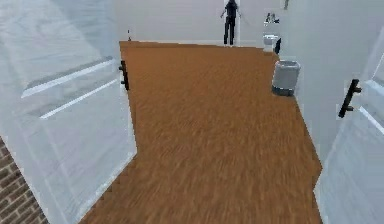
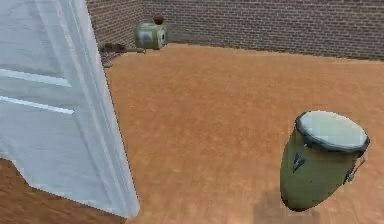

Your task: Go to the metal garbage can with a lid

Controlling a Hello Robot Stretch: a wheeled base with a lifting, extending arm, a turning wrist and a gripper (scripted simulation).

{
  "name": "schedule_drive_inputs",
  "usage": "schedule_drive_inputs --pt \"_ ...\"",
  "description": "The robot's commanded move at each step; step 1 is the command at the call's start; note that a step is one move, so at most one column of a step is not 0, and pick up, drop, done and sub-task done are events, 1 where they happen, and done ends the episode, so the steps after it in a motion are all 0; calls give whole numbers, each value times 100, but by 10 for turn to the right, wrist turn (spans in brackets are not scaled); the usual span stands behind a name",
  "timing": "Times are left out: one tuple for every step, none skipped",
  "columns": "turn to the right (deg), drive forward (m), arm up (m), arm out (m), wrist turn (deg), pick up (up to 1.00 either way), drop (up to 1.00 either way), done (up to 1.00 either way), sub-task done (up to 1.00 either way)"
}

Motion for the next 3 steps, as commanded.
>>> schedule_drive_inputs --pt "0 100 0 0 0 0 0 0 0" --pt "0 80 0 0 0 0 0 0 0" --pt "-360 0 0 0 0 0 0 0 0"
